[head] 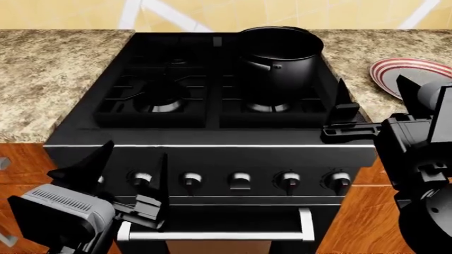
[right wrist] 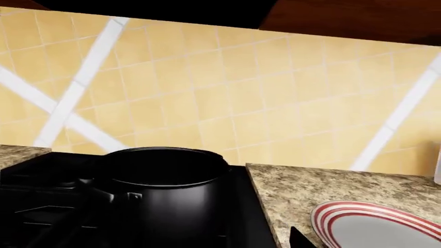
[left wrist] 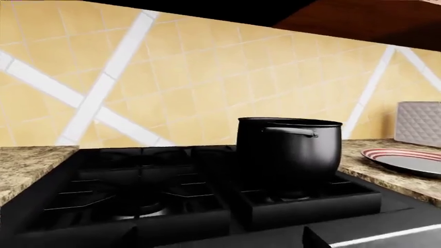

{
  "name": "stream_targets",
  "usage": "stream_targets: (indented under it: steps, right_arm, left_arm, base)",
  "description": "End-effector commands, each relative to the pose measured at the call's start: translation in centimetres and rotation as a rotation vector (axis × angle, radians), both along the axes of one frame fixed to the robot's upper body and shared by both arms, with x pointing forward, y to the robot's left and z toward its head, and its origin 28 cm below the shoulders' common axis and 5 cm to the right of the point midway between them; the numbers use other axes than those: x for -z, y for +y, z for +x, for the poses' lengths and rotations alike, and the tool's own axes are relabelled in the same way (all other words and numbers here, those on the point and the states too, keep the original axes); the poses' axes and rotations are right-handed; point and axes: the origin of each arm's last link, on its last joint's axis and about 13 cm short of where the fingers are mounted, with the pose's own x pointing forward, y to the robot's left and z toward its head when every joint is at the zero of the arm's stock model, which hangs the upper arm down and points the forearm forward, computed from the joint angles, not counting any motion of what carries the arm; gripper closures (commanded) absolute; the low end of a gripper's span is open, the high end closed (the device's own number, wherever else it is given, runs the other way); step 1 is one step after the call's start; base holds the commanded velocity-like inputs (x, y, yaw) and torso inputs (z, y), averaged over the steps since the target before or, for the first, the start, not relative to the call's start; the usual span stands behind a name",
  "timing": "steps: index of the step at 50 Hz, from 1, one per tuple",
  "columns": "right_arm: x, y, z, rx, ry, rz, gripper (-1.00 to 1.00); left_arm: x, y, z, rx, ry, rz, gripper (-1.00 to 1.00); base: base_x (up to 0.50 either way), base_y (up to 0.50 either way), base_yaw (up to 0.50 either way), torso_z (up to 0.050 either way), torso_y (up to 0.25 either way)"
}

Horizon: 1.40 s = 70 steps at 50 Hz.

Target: Frozen meat rests on a plate on the counter. Retrieve the meat and place it in a pot on a burner. Then turn the burner on.

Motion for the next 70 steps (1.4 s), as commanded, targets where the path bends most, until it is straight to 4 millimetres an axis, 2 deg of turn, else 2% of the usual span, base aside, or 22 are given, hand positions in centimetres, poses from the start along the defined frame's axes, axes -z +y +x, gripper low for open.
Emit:
stream_targets:
  steps: [1,22,47,70]
  right_arm:
    - [0.3,-0.1,0.1,0.015,0.006,-0.005,-1.0]
    - [0.4,-0.3,-0.2,0.001,0.005,0.017,-1.0]
    - [1.1,-0.8,0.6,0.026,0.033,0.047,-1.0]
    - [1.5,-2.0,-0.6,0.06,0.028,0.077,-1.0]
  left_arm:
    - [0.3,-0.1,0.1,0.01,0.016,-0.004,-1.0]
    - [0.2,-0.2,-0.1,0.029,0.008,-0.002,-1.0]
    - [0.5,-0.4,0.0,0.036,0.026,0.003,-1.0]
    - [-0.3,-1.0,-0.9,0.045,0.012,0.013,-1.0]
  base:
    - [0.0,0.0,0.0,-0.05,0.0]
    - [0.0,0.0,0.0,-0.05,0.0]
    - [0.0,0.0,0.0,-0.05,0.0]
    - [0.0,0.0,0.0,-0.05,0.0]
